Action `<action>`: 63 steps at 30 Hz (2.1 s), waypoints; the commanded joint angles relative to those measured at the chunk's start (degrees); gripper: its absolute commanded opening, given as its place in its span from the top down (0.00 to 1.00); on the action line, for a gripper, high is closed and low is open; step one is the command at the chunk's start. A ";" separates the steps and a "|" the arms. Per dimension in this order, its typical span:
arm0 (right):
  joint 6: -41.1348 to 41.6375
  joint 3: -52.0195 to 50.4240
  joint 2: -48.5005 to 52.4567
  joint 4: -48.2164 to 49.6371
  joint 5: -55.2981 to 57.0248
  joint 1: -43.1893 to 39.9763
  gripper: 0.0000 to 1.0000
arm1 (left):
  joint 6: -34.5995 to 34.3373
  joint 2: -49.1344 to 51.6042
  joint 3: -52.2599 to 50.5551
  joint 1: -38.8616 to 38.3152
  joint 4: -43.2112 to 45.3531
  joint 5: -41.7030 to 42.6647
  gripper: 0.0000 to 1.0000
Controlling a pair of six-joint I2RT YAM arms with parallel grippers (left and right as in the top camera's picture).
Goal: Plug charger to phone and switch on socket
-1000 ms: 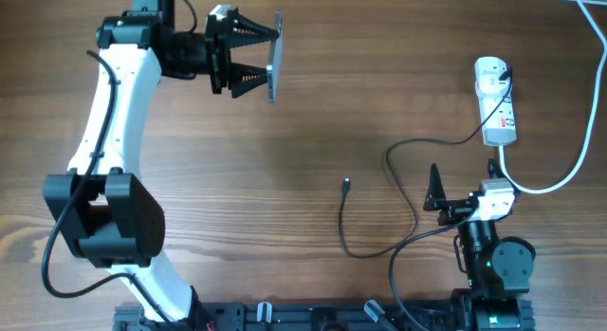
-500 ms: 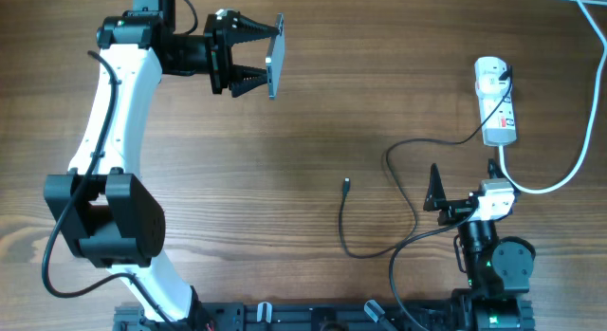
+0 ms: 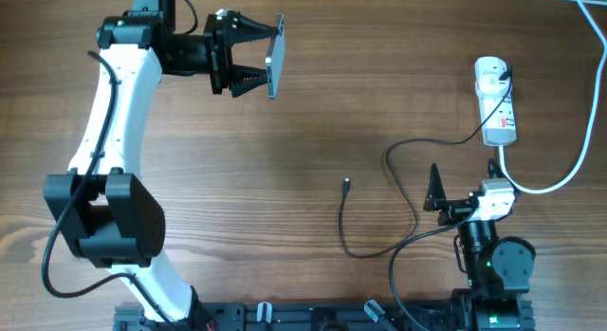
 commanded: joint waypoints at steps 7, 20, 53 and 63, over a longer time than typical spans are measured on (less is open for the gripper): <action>0.39 -0.07 -0.26 0.15 0.66 0.22 0.00 | -0.35 -2.14 0.50 0.37 0.13 3.21 0.33; 0.42 -0.07 -0.26 0.15 0.66 0.22 0.00 | -9.55 -2.14 0.50 0.37 0.13 3.21 0.34; 0.39 -0.07 -0.26 0.15 0.66 0.22 0.00 | -15.30 -2.14 0.50 0.37 0.15 3.06 0.33; 0.39 -0.07 -0.26 0.15 0.66 0.22 0.00 | -15.28 -2.14 0.50 0.37 0.15 3.08 0.33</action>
